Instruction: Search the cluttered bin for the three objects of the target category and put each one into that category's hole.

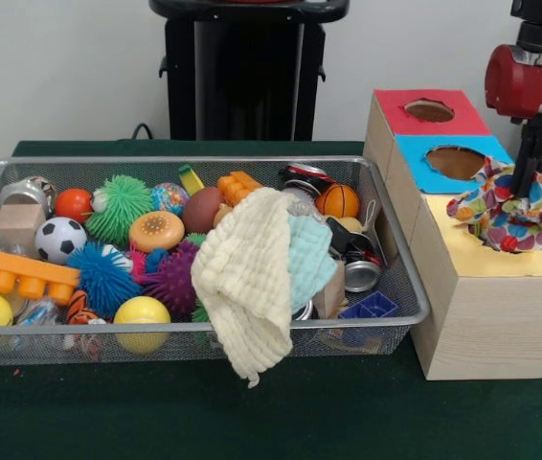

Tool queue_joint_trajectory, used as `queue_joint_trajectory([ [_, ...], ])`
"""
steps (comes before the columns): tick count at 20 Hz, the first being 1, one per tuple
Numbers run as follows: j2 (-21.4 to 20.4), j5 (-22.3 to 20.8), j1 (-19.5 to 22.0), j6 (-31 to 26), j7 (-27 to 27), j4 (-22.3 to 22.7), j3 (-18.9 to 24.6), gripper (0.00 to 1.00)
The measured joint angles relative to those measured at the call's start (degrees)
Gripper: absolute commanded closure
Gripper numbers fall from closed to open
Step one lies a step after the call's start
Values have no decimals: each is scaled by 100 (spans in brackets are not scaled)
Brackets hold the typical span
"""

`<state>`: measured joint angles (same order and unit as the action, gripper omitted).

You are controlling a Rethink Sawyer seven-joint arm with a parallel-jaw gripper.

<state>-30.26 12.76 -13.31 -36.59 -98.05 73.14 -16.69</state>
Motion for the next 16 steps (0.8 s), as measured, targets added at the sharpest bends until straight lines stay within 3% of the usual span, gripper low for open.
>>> queue_joint_trajectory([
  [16,106,118,-1,0,0,51,-29,100],
])
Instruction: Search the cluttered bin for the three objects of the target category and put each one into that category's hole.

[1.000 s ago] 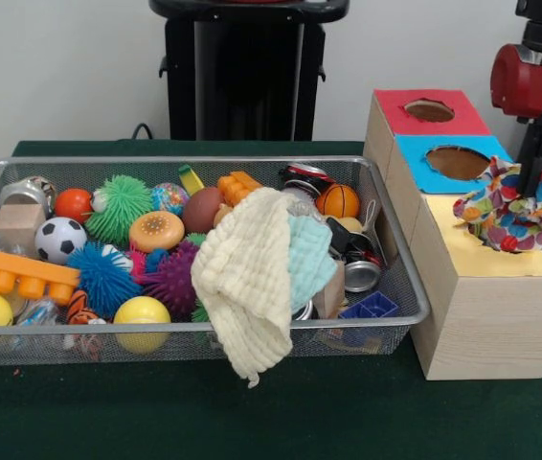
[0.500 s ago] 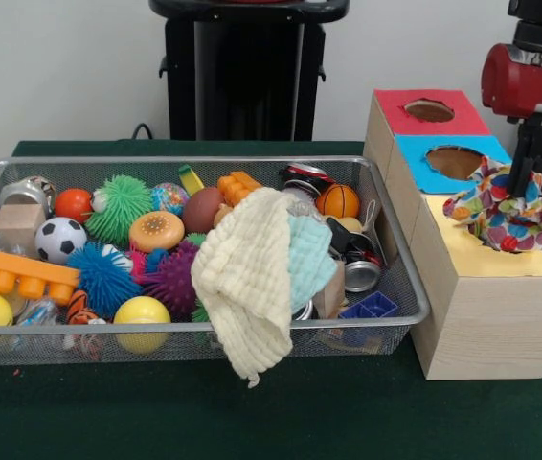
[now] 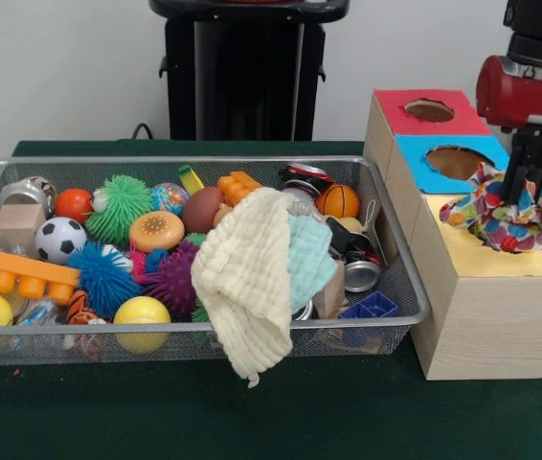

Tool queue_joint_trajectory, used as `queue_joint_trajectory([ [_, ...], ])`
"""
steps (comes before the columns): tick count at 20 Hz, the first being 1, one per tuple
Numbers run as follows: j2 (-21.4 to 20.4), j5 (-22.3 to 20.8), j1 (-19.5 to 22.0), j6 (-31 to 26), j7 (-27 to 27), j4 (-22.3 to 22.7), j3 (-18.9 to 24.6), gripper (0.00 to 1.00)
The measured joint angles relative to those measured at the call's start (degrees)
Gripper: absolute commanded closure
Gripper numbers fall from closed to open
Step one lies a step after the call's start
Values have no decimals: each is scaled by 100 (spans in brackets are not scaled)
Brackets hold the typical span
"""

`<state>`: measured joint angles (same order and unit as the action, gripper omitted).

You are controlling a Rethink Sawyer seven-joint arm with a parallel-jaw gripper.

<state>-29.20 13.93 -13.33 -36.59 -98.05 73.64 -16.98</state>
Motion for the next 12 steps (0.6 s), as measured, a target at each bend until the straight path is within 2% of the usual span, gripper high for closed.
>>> queue_joint_trajectory([
  [12,191,99,-136,2,0,90,-38,100],
])
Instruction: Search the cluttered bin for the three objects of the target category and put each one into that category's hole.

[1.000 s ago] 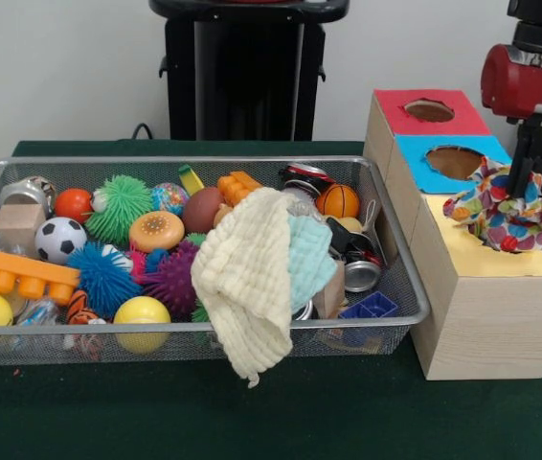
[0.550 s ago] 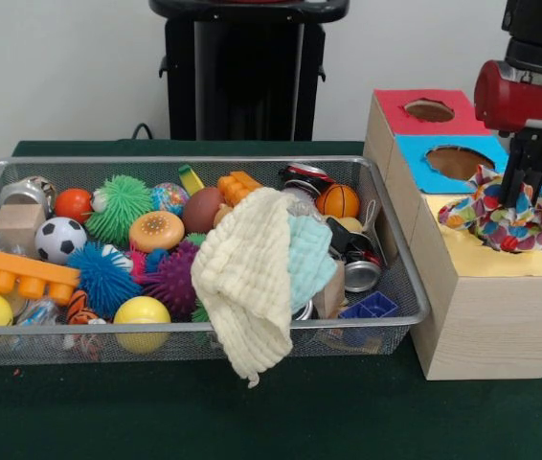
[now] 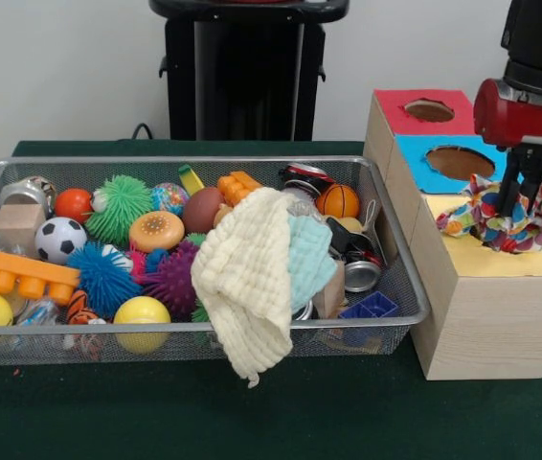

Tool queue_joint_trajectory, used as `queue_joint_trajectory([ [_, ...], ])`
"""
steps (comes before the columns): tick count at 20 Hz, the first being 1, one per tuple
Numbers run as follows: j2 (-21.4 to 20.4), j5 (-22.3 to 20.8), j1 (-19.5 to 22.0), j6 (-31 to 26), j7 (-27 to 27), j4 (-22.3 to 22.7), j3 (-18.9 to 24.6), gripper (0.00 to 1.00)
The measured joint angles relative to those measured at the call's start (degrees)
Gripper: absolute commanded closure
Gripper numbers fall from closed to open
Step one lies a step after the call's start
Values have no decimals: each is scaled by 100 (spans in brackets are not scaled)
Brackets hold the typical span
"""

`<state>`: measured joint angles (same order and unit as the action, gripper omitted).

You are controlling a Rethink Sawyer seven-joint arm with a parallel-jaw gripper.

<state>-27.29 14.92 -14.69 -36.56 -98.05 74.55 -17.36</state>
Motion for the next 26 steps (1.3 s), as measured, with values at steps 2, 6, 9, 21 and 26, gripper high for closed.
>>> queue_joint_trajectory([
  [2,1,38,-49,-1,0,-1,-19,100],
  [6,1,120,-106,-1,-14,0,-67,100],
  [9,2,207,-148,-2,-78,0,-121,100],
  [21,24,424,-271,-43,-624,-1,-228,100],
  [26,93,424,-270,-43,-725,-1,-266,100],
])
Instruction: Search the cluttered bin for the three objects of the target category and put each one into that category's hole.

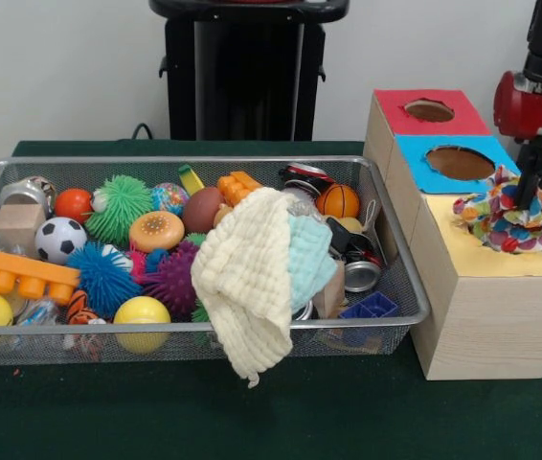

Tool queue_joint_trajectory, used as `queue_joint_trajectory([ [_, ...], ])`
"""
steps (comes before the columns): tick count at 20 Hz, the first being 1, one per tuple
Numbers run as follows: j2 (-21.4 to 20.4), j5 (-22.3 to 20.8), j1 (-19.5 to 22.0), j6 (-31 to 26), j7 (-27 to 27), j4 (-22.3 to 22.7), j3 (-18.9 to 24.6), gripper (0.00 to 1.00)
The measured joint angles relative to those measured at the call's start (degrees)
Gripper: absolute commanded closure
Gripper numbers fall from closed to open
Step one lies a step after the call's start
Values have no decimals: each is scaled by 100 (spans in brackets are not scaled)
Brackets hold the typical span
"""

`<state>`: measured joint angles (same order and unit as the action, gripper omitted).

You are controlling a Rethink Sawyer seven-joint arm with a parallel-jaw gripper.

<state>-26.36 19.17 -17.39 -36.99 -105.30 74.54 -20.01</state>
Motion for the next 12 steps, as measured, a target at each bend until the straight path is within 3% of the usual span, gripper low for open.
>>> queue_joint_trajectory([
  [12,210,5,0,13,0,-2,-2,100],
])
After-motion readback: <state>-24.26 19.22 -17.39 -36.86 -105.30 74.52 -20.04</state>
